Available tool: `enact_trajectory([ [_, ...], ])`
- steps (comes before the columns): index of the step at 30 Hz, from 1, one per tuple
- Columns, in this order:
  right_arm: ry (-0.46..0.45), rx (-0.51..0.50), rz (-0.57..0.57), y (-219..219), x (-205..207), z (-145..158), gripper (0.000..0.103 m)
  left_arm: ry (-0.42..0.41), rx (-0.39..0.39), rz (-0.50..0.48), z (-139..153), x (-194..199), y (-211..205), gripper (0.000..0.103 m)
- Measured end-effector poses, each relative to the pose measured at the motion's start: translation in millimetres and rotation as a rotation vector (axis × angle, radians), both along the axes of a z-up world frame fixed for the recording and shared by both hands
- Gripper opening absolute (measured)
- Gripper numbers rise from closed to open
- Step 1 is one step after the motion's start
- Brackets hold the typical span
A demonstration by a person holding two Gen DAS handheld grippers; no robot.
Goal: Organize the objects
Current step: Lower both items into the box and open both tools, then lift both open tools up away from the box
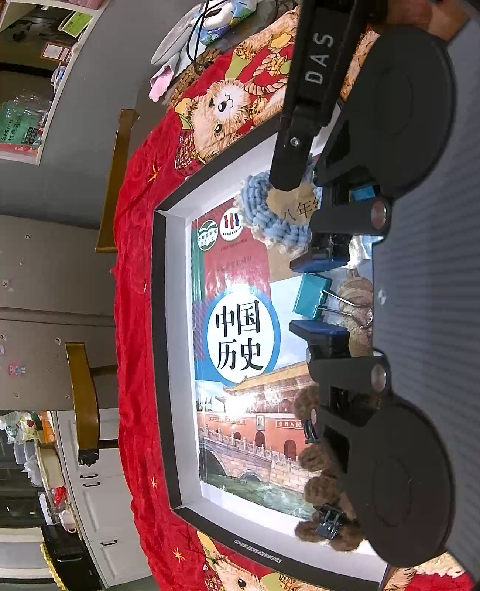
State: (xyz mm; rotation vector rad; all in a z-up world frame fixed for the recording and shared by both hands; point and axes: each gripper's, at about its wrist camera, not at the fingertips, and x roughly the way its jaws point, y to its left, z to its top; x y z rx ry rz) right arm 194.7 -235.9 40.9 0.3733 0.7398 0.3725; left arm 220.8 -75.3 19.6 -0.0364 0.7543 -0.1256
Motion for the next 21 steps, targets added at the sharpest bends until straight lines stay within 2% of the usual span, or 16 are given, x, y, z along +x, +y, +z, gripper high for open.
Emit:
enact_trajectory([
  [4, -0.008, 0.030, 0.006, -2.4, -2.5, 4.2, 0.020, 0.004, 0.012, 0.010, 1.1, -0.6, -0.8, 0.033],
  [8, -0.037, 0.048, 0.002, -5.5, -6.6, 10.9, 0.036, 0.006, -0.019, 0.014, 5.2, -0.4, 3.8, 0.044],
  [13, -0.069, 0.082, -0.006, -11.9, -10.8, 19.4, 0.044, -0.018, -0.017, 0.014, 16.9, -2.0, 8.8, 0.048],
  [17, -0.124, 0.114, -0.004, -16.9, -18.5, 31.3, 0.050, -0.109, 0.050, 0.015, 36.1, -11.6, 9.0, 0.048],
  [18, -0.142, 0.124, -0.003, -18.1, -21.2, 35.0, 0.057, -0.135, 0.062, 0.021, 43.2, -15.2, 10.3, 0.049],
  [21, -0.205, 0.157, 0.006, -21.3, -31.2, 46.0, 0.064, -0.205, 0.068, 0.025, 65.2, -27.1, 16.3, 0.052],
])
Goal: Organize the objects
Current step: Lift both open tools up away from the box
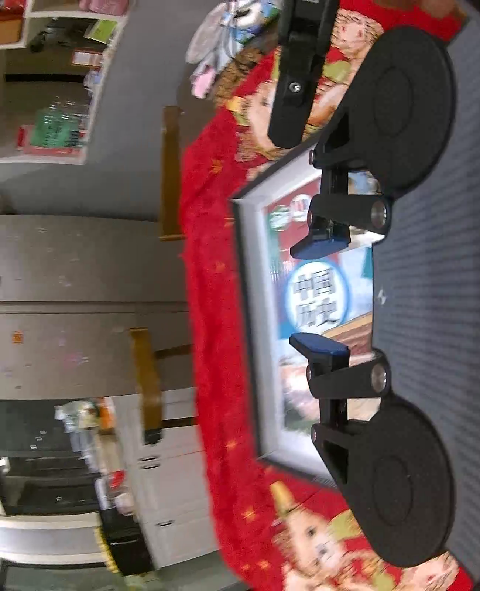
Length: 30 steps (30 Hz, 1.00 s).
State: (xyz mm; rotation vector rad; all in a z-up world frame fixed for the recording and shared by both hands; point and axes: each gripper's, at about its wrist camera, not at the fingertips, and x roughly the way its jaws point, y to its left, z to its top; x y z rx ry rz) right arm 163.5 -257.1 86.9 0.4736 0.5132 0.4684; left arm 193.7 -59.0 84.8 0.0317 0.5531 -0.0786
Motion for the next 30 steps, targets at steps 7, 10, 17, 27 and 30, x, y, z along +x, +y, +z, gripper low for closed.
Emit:
enact_trajectory([
  [7, -0.141, 0.075, 0.005, -2.7, -28.0, 25.9, 0.083, -0.178, 0.002, 0.017, 60.8, -47.3, 17.4, 0.062],
  [10, -0.186, 0.084, 0.024, 2.7, -38.8, 32.1, 0.088, -0.264, 0.011, 0.030, 81.3, -79.6, 25.6, 0.072],
  [17, -0.225, 0.079, 0.060, 32.7, -68.5, 31.8, 0.089, -0.417, 0.215, 0.153, 80.0, -158.4, 56.1, 0.076],
  [27, -0.229, 0.028, 0.088, 83.7, -103.6, 35.0, 0.089, -0.312, 0.088, 0.146, 67.1, -179.1, 121.7, 0.077],
  [30, -0.234, -0.018, 0.103, 95.9, -111.8, 29.3, 0.089, -0.280, 0.053, 0.093, 55.3, -184.2, 126.5, 0.077],
])
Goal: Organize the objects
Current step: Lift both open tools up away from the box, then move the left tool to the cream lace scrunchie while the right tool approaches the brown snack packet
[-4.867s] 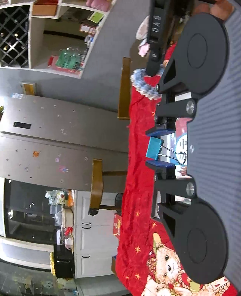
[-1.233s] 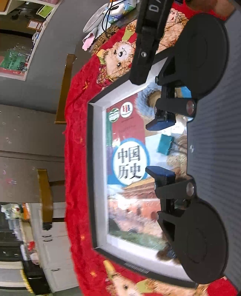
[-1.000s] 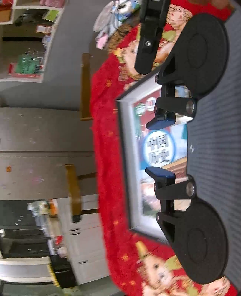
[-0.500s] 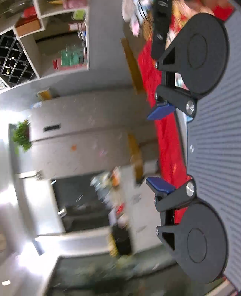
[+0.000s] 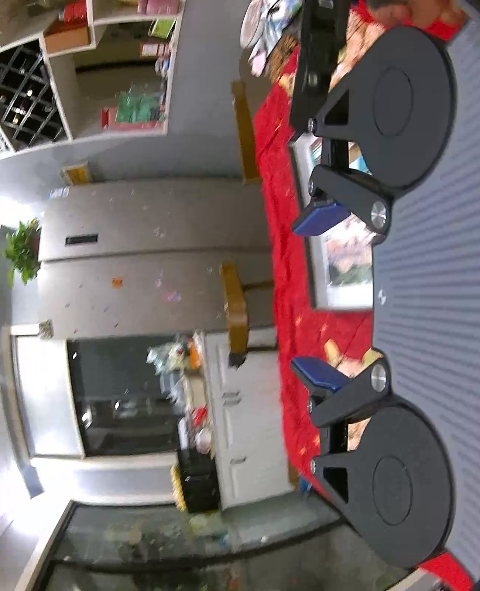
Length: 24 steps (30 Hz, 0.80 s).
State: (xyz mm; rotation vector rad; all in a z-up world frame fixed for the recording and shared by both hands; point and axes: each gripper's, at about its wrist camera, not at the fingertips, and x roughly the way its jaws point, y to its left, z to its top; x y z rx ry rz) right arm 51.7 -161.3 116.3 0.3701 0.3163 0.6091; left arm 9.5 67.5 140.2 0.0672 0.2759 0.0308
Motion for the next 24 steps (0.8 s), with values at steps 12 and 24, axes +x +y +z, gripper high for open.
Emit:
enact_trajectory([
  [12, 0.179, -0.132, 0.105, 25.1, 8.6, -51.1, 0.068, 0.206, -0.056, -0.033, -92.5, 8.9, 14.0, 0.075],
  [24, 0.299, -0.175, 0.148, 37.8, 17.0, -78.9, 0.058, 0.295, 0.053, -0.050, -109.2, 37.1, -1.6, 0.072],
])
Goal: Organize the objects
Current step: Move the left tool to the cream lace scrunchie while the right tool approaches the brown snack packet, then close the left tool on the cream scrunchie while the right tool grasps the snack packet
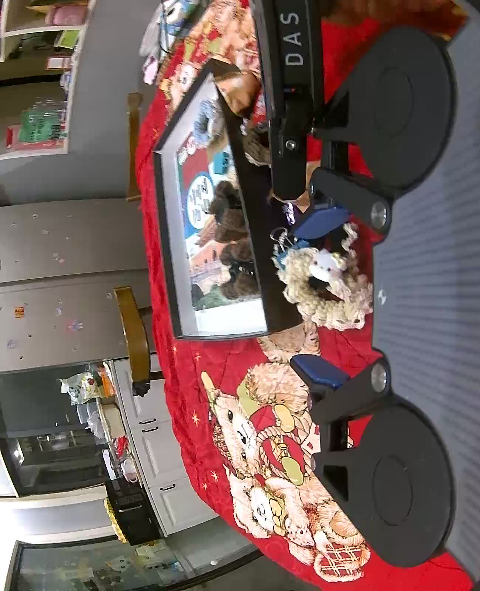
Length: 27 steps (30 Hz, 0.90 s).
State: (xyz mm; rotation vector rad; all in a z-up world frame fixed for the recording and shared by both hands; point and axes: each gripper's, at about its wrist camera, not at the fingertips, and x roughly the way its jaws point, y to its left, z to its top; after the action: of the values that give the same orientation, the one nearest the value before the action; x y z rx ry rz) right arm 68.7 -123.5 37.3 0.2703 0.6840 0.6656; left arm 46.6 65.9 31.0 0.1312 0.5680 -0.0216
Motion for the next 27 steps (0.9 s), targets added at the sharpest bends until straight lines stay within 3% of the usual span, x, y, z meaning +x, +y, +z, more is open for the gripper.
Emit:
enact_trajectory([
  [5, 0.056, -0.008, 0.019, 4.2, 4.2, -9.4, 0.058, 0.077, -0.042, -0.001, -15.0, 10.6, 3.9, 0.051],
  [9, 0.082, -0.013, 0.014, 4.7, 6.8, -15.7, 0.058, 0.067, -0.006, 0.027, -20.7, 10.1, -0.6, 0.038],
  [17, 0.075, 0.026, 0.001, 3.6, 11.2, -21.1, 0.058, 0.060, -0.035, 0.062, -17.6, 6.6, 0.9, 0.024],
  [27, 0.062, 0.045, -0.002, 10.0, 16.3, -23.6, 0.058, 0.063, -0.059, 0.092, -16.4, 7.6, 4.8, 0.024],
])
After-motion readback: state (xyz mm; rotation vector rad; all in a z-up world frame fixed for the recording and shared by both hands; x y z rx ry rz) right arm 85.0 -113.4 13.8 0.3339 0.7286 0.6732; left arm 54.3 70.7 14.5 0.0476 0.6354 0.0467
